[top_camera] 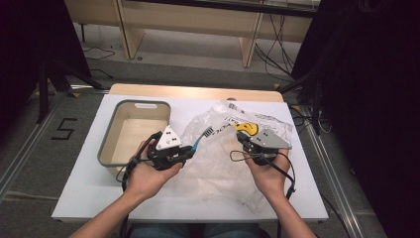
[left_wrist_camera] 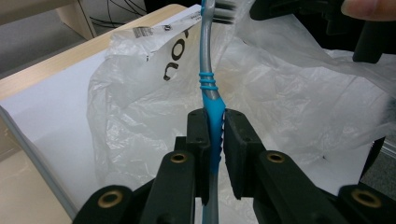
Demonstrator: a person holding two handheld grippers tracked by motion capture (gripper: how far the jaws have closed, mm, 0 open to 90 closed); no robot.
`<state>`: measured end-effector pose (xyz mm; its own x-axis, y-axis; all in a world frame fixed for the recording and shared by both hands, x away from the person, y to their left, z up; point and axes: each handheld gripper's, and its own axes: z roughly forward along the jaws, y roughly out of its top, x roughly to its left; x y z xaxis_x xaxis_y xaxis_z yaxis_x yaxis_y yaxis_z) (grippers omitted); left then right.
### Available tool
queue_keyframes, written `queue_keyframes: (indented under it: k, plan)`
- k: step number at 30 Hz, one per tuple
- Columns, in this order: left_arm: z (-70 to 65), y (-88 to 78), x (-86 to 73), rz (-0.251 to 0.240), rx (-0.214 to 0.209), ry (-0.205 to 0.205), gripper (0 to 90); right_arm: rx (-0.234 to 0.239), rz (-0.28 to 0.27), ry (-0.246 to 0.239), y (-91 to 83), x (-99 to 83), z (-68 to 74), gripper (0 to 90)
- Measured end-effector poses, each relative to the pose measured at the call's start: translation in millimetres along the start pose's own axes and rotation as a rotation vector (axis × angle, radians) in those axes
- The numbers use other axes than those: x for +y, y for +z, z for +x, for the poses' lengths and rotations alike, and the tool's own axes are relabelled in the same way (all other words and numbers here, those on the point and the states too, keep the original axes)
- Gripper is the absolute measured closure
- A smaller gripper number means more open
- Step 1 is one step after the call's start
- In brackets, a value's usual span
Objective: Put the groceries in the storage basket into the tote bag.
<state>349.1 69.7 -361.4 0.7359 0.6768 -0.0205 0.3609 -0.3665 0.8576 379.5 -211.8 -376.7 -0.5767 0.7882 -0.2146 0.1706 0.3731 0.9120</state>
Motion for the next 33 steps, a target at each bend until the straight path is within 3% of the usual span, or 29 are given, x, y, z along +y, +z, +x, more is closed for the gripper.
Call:
queue_keyframes:
  k: [18, 33]
  plan:
    - [-25.3, 17.7, -9.4, 0.052, -0.041, 0.044, 80.4, 0.002, -0.003, 0.005, 0.0, 0.6, 0.2, 90.0]
    - [-39.1, 41.7, -17.3, 0.116, -0.025, 0.087, 80.4, 0.007, -0.002, 0.002, -1.1, 1.7, 0.4, 90.0]
